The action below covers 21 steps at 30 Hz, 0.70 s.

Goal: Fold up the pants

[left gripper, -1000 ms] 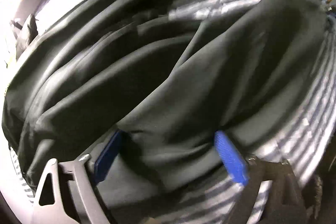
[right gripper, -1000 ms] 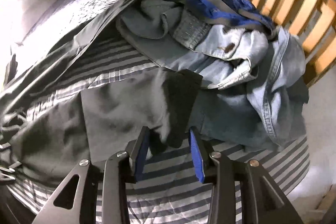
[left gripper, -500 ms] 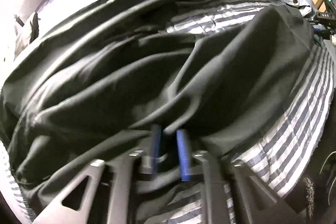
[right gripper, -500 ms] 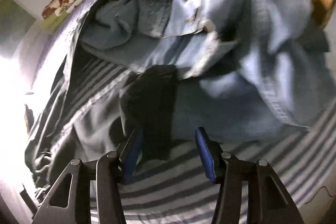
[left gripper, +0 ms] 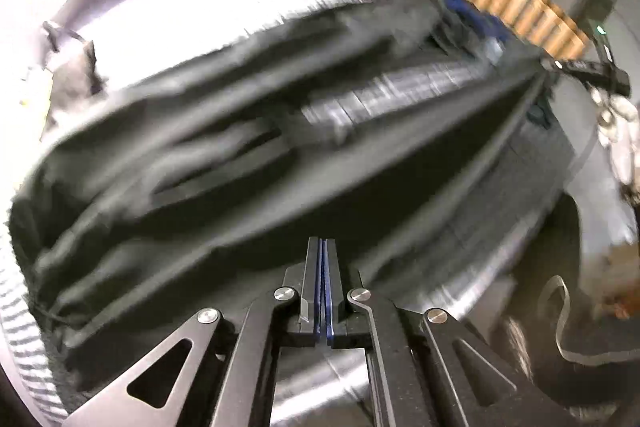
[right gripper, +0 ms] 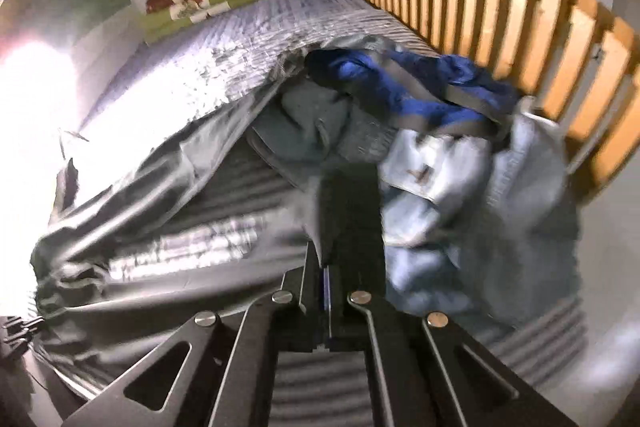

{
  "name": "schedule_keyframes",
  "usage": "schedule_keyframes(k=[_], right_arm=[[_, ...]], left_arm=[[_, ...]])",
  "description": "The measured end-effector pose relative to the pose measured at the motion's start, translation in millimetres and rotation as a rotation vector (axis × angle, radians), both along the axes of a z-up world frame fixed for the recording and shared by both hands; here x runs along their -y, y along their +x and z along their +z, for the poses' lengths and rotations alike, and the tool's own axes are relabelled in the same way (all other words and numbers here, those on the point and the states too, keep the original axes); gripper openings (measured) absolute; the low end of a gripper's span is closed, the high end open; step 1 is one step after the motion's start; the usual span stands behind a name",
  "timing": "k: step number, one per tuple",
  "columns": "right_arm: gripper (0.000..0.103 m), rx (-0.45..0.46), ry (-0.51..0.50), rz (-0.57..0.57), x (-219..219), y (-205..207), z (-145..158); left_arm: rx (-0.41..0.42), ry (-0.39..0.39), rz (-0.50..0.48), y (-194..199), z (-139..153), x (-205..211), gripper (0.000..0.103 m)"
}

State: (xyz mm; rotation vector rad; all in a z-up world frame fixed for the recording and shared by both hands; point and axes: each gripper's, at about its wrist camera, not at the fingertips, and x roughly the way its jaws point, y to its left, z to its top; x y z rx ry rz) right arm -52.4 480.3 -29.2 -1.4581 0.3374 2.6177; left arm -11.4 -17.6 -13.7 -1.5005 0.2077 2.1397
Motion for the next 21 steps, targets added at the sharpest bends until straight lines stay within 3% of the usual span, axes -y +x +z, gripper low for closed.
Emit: schedule_keyframes(k=[3,6,7,10,11,15,21], right_arm=[[0.001,0.126,0.164,0.041,12,10,-24],[0.008,0.224,0.252,0.052,17,15,-54],[0.009,0.224,0.24,0.038,15,15,-57],[0.025,0.167,0.157,0.035,13,8,-49],[0.032,0.152,0.158,0.041,18,5,-47],[0.042,0.102,0.155,0.037,20,-12,-37],[0.045,0.111,0.062,-0.124,-38,10,-47]], left_arm=[[-0.003,-0.06,-0.04,6,-10,-8,0.001],[-0.016,-0.051,-0.023,-8,-11,-10,0.007],[-0.029,-0.05,-0.015,-16,-11,-12,0.016],[-0.075,-0.066,0.011,-51,-15,-22,0.057],[-0.086,-0.069,0.017,-62,-16,-26,0.059],[-0.119,-0.101,0.014,-101,-32,-50,0.059],[-0.071,-0.102,-0.035,-103,-63,-70,0.059]])
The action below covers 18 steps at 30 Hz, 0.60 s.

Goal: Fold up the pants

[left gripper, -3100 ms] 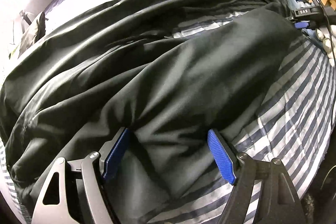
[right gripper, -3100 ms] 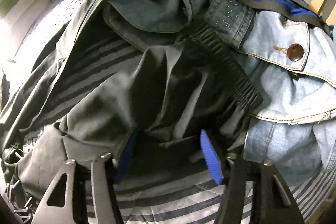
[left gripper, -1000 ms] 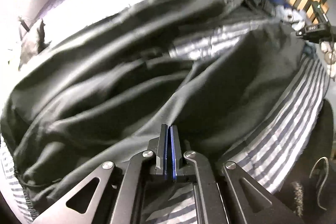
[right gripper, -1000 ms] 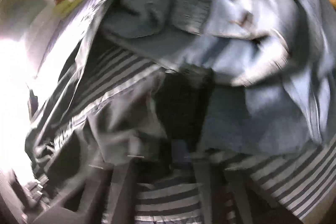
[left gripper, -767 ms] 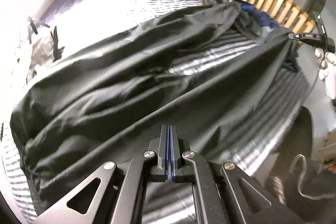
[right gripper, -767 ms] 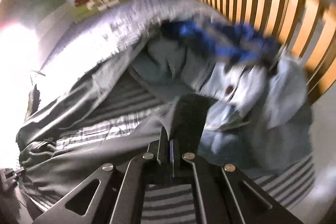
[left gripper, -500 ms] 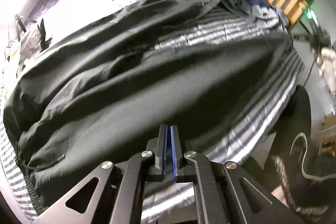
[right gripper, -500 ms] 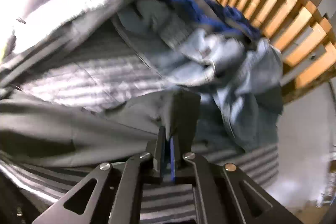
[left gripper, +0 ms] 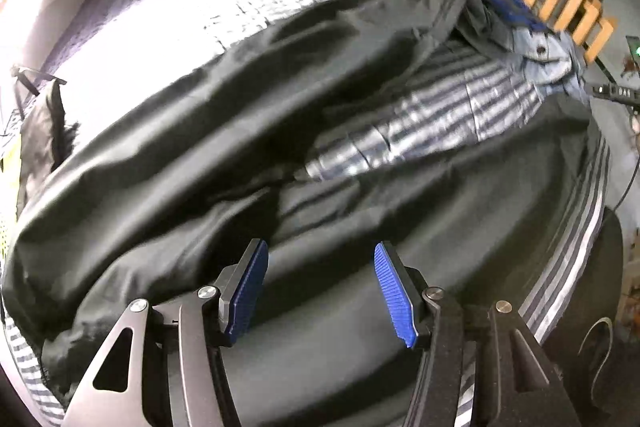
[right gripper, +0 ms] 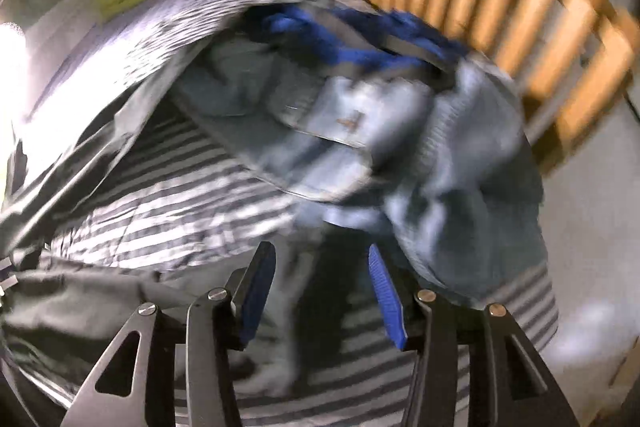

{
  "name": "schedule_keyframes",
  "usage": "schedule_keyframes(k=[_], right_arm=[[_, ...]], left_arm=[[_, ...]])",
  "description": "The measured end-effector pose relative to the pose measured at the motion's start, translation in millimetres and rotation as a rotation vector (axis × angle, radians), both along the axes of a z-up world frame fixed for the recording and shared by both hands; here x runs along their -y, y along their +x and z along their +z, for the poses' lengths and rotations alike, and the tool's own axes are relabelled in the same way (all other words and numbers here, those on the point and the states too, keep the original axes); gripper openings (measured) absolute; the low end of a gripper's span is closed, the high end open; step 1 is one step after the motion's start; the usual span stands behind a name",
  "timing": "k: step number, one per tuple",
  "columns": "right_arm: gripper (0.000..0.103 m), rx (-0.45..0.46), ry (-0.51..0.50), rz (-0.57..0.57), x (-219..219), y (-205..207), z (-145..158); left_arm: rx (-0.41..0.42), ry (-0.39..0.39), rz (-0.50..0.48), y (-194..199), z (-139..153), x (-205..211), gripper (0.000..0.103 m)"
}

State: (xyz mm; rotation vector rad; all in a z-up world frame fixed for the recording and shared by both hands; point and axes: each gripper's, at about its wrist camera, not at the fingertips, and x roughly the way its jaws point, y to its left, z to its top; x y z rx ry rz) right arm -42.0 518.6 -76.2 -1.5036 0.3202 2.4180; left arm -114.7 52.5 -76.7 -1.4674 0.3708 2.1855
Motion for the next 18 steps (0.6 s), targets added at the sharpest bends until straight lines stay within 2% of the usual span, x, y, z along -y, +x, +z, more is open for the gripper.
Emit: schedule_keyframes(k=[4,8,10,12,15,16,18], right_arm=[[0.045,0.024,-0.172,-0.088,-36,20,-21],[0.044,0.022,-0.261,-0.11,-41,25,-41],[0.031,0.015,-0.273,-0.102,-30,20,-46],[0.029,-0.004,-0.33,-0.036,-8,11,-49],[0.029,0.034,-0.414,0.164,38,1,-56],[0.029,0.037,-0.41,0.211,50,3,-55],[0.03,0.016,-0.377,0.227,57,13,-49]], left_arm=[[0.03,-0.018,-0.004,8,-21,-3,0.059],[0.062,-0.025,0.021,15,-34,2,0.059],[0.066,-0.022,0.03,18,-35,5,0.059],[0.07,-0.015,0.03,22,-36,7,0.059],[0.071,-0.018,0.03,27,-39,8,0.059],[0.07,-0.022,0.032,28,-39,9,0.059],[0.062,-0.031,0.031,33,-40,12,0.059]])
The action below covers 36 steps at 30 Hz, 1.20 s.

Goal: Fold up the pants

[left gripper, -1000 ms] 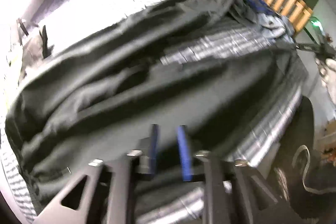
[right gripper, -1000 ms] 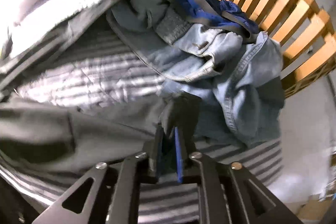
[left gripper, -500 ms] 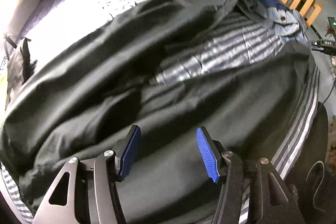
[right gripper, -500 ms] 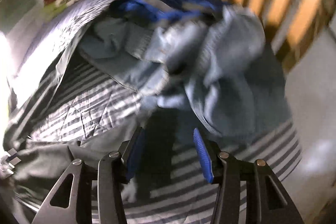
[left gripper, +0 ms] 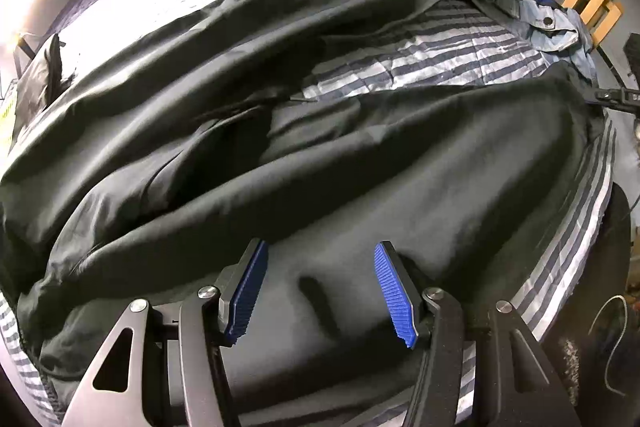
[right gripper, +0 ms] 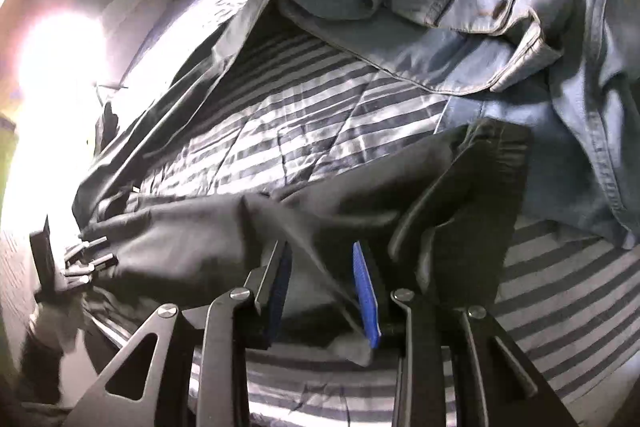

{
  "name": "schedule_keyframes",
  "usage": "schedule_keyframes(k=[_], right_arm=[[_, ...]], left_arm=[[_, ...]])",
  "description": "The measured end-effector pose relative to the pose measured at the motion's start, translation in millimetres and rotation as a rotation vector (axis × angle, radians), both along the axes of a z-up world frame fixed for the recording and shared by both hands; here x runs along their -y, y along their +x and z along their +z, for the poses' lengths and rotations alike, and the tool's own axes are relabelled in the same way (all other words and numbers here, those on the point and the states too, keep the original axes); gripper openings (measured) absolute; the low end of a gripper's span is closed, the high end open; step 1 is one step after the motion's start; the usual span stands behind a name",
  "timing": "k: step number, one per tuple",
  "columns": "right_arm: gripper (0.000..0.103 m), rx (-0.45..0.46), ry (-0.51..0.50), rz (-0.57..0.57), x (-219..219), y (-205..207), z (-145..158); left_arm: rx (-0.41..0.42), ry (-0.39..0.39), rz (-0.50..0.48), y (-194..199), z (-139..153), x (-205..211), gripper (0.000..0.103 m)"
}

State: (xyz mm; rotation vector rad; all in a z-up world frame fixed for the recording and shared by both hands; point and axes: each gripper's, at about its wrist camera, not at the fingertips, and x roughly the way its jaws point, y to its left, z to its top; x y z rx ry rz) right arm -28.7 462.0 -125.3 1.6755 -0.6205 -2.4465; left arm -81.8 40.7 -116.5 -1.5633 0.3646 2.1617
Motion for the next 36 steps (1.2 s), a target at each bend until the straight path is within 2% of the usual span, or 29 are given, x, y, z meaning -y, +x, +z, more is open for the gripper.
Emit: schedule_keyframes(k=[4,6,8,9,11,13,14,16,18,20,24,25,27,29,30,31,34,36], right_arm=[[0.03,-0.034,0.032,-0.206,-40,31,5],[0.031,0.025,0.123,-0.326,-67,39,-4],[0.034,0.073,0.1,-0.367,-79,40,-18],[0.04,0.089,0.077,-0.369,-81,39,-24],[0.043,0.122,0.048,-0.368,-82,34,-38],[0.045,0.116,0.091,-0.362,-74,28,-40],[0.044,0.116,0.096,-0.334,-67,24,-38],[0.03,0.115,0.105,-0.277,-52,17,-36],[0.023,0.12,0.194,-0.227,-36,11,-32],[0.023,0.11,0.252,-0.208,-28,7,-27],[0.022,0.066,0.44,-0.121,-13,4,-5],[0.022,0.055,0.462,-0.105,-10,3,0],[0.022,0.018,0.538,-0.067,0,3,17],[0.022,-0.011,0.593,-0.036,4,3,32],[0.022,-0.027,0.626,-0.023,4,5,41],[0.022,-0.041,0.651,-0.017,0,9,50],[0.022,-0.065,0.721,-0.005,-17,15,65],[0.022,0.034,0.768,0.037,-31,24,51]], left_arm=[[-0.016,-0.025,-0.029,11,-1,3,0.062],[-0.013,-0.035,-0.053,18,-5,3,0.07],[-0.005,-0.042,-0.069,26,-9,2,0.08],[0.002,-0.046,-0.079,29,-12,1,0.082],[0.009,-0.064,-0.101,35,-17,-2,0.089],[0.009,-0.099,-0.113,40,-24,-5,0.097],[0.003,-0.137,-0.114,42,-28,-7,0.102],[-0.017,-0.171,-0.109,46,-35,-8,0.103],[-0.015,-0.123,-0.07,46,-36,-1,0.103],[0.039,-0.058,-0.013,41,-39,11,0.103],[0.021,-0.063,-0.007,45,-36,13,0.103],[0.032,-0.075,-0.004,44,-35,12,0.102],[0.018,-0.066,-0.018,46,-27,10,0.083],[-0.002,-0.063,-0.027,49,-15,8,0.046],[0.007,-0.051,-0.028,50,-10,8,0.04],[0.023,-0.026,-0.03,52,-4,9,0.037],[0.069,0.04,-0.078,67,12,9,0.037],[0.089,0.044,-0.12,78,19,9,0.037]])
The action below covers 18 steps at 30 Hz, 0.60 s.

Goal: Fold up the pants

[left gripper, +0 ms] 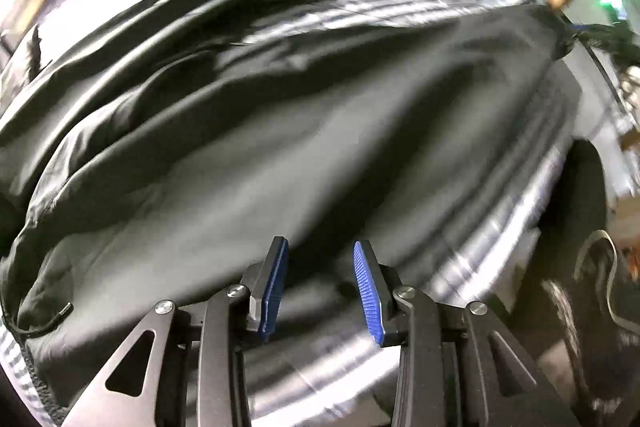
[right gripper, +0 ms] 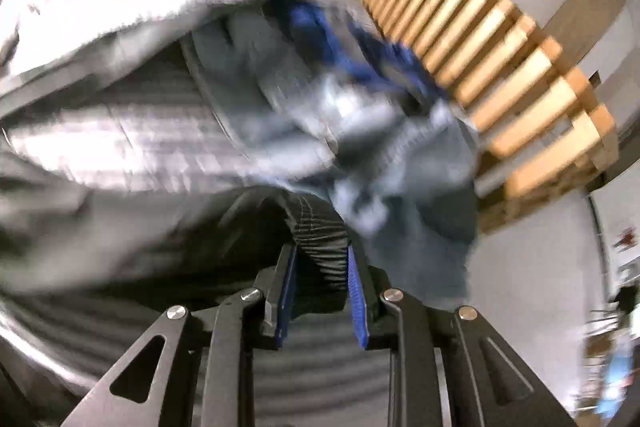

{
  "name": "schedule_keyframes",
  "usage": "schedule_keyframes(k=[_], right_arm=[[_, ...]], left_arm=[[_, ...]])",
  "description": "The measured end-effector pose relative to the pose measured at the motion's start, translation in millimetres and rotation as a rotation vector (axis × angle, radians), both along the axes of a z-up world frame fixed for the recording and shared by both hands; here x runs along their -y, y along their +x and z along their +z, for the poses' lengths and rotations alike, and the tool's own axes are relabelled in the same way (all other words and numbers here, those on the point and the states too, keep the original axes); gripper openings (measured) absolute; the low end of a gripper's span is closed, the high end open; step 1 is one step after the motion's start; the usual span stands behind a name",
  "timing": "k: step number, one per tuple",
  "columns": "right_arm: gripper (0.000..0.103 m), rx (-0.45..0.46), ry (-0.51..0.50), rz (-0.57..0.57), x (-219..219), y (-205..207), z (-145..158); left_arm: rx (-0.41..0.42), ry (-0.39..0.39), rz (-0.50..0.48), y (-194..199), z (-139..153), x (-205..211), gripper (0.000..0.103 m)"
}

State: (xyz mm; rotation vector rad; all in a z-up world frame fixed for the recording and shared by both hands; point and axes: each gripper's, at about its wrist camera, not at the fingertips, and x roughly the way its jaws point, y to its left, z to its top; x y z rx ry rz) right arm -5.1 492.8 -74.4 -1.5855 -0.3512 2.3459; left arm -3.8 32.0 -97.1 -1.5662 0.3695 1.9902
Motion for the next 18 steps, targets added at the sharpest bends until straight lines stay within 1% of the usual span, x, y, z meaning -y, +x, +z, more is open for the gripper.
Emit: schedule_keyframes(k=[1,3,4,5,6,8,9,10,12,13,15,18], right_arm=[[0.022,0.106,-0.002,0.023,-6,5,-16],[0.024,0.193,0.005,0.022,-12,16,-32],[0.025,0.207,-0.009,0.023,-13,21,-32],[0.034,0.189,-0.016,0.026,-13,21,-29],[0.041,0.152,-0.013,0.027,-11,21,-22],[0.043,0.075,-0.012,0.034,-6,16,-6],[0.043,0.056,-0.039,0.049,-2,10,1],[0.043,0.045,-0.053,0.057,2,5,3],[0.043,0.013,-0.076,0.079,9,-4,11],[0.043,0.004,-0.102,0.089,11,-10,13],[0.043,-0.005,-0.139,0.084,11,-24,9],[0.043,0.009,-0.198,0.125,17,-46,-9]], left_arm=[[0.002,-0.003,-0.007,3,4,2,0.038],[-0.018,-0.007,-0.003,3,19,5,0.046],[-0.044,-0.006,0.008,-2,28,7,0.056],[-0.064,-0.004,0.017,-7,35,14,0.064],[-0.088,-0.002,0.028,-14,42,18,0.065],[-0.127,-0.009,0.048,-34,54,17,0.065],[-0.145,-0.012,0.053,-47,57,12,0.065],[-0.162,-0.015,0.06,-65,59,10,0.065],[-0.183,-0.02,0.067,-89,57,4,0.066],[-0.189,-0.027,0.068,-100,55,-2,0.067],[-0.19,-0.058,0.045,-124,39,-19,0.069],[-0.198,-0.148,-0.015,-141,14,-38,0.07]])
